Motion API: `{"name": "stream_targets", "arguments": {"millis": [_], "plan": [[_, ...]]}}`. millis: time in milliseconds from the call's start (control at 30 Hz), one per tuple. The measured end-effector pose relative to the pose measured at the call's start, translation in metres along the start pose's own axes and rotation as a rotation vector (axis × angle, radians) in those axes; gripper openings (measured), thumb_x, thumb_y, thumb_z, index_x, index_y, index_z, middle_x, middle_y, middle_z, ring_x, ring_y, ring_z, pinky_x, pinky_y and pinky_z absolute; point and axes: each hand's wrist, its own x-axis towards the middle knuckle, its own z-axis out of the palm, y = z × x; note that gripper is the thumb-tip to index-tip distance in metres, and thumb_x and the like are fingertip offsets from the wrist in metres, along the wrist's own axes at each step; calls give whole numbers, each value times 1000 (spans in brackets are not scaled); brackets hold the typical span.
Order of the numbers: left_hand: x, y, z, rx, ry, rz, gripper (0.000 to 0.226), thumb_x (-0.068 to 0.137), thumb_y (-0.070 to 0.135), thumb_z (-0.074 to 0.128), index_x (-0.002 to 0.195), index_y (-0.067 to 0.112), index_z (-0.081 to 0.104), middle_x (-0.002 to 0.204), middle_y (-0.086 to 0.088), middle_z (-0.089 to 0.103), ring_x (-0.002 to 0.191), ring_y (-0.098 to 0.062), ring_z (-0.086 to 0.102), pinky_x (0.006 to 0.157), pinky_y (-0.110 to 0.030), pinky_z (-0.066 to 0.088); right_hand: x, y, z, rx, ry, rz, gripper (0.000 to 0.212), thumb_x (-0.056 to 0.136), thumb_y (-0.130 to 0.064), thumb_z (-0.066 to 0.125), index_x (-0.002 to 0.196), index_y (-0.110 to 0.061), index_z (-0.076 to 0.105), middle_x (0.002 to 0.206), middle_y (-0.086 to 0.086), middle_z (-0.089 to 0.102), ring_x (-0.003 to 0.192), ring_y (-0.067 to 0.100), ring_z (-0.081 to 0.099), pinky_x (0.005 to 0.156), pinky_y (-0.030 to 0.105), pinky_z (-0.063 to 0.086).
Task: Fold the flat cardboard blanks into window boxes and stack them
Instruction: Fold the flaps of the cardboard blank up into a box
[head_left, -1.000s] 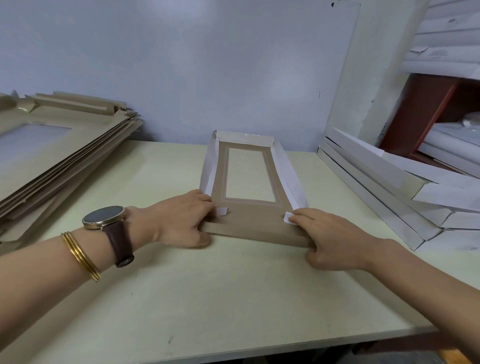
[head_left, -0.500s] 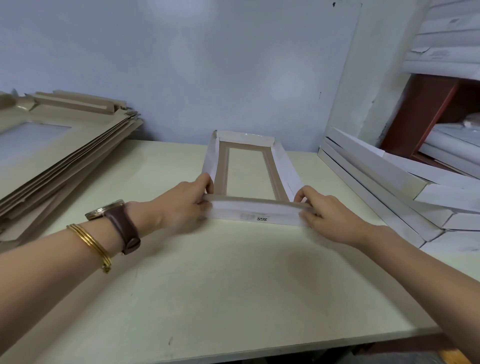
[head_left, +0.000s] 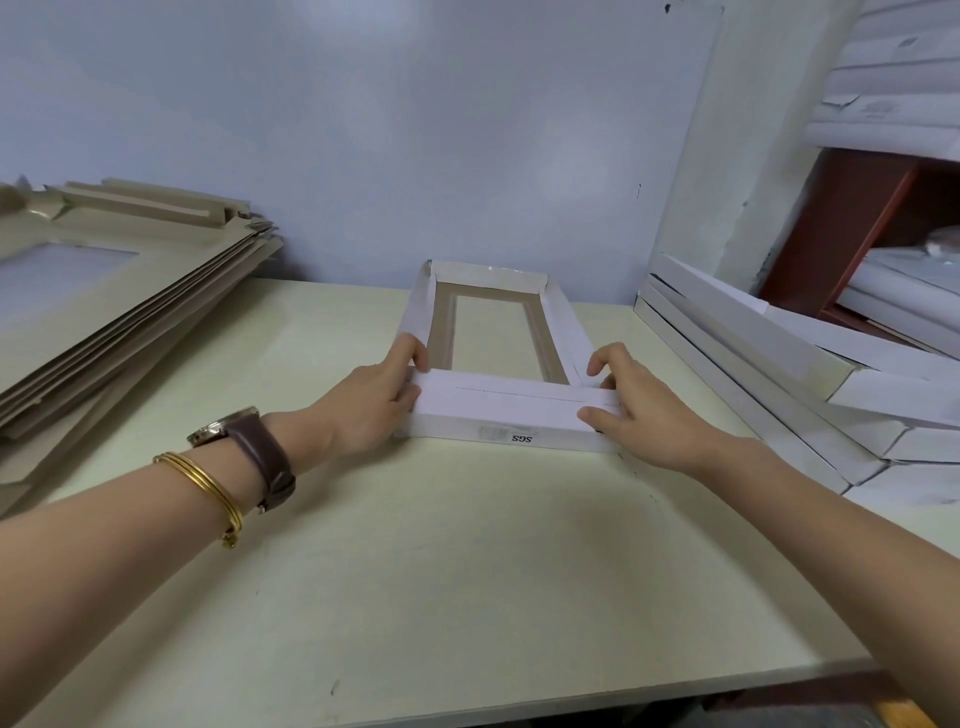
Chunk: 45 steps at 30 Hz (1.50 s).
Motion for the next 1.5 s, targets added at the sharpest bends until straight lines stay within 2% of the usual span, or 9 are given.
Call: {"name": "stream_targets", "arguments": {"millis": [100, 300, 467, 700, 933, 1067, 1133, 1300, 1500], "plan": [[0, -2, 2, 101, -5, 22, 13, 100, 15, 34, 109, 19, 42, 68, -3, 45, 62, -17, 38, 55, -27, 29, -1, 3, 6, -92, -19, -6, 6, 97, -34, 51, 101, -38, 51, 106, -7, 38, 86, 11, 51, 71, 24, 40], [-6, -7, 10, 187, -63, 61, 18, 99, 41, 41, 105, 26, 50, 88, 1, 48, 100, -17, 30, 84, -27, 31, -12, 3, 14, -160, -40, -40, 23, 98, -42, 44, 91, -31, 63, 121, -8, 28, 105, 13, 36, 87, 30, 35], [-13, -12, 15, 417, 24, 123, 26, 96, 42, 48, 103, 18, 54, 112, -1, 37, 114, -18, 20, 95, -32, 30, -16, 5, 16, -394, -44, -138, 19, 92, -32, 56, 109, -27, 64, 108, -10, 38, 100, 14, 22, 87, 30, 24], [-11, 2, 20, 625, 43, 217, 19, 101, 34, 35, 87, 22, 40, 87, 7, 38, 94, -18, 32, 92, -34, 23, -15, 0, 11, -380, -162, -109, 16, 98, -13, 42, 88, -6, 52, 78, -1, 43, 86, 20, 40, 70, 32, 19], [-12, 28, 37, 584, -56, 338, 18, 103, 31, 31, 89, 21, 37, 88, 4, 37, 82, -18, 34, 74, -28, 32, -17, -8, 5, -382, -219, -120, 35, 95, -10, 48, 68, -18, 27, 67, -5, 31, 64, 16, 28, 72, 30, 18], [-5, 49, 53, 575, -76, 352, 22, 102, 27, 32, 99, 12, 48, 97, -4, 48, 92, -24, 47, 74, -32, 36, -16, -15, 5, -344, -242, -103, 27, 94, -11, 51, 71, -13, 37, 67, -2, 36, 62, 17, 30, 76, 27, 24], [0, 62, 64, 528, -93, 346, 19, 101, 26, 36, 101, 11, 49, 99, -6, 49, 94, -24, 47, 70, -34, 35, -15, -19, 5, -327, -234, -108, 22, 92, -12, 55, 73, -7, 45, 67, 2, 40, 64, 18, 33, 65, 23, 26], [13, 80, 79, 449, -109, 343, 11, 95, 18, 44, 84, 17, 42, 85, 0, 39, 89, -28, 52, 66, -37, 36, -9, -31, -11, -118, -248, 63, 14, 77, -10, 58, 79, -15, 70, 68, -4, 61, 63, 7, 50, 58, 22, 40], [17, 80, 82, 405, -75, 309, 11, 91, 14, 47, 93, 11, 58, 84, 1, 42, 88, -27, 53, 65, -32, 30, 24, -26, -13, -284, -152, 301, 16, 76, -11, 58, 63, -8, 50, 71, 2, 50, 63, 20, 44, 57, 25, 34]]}}
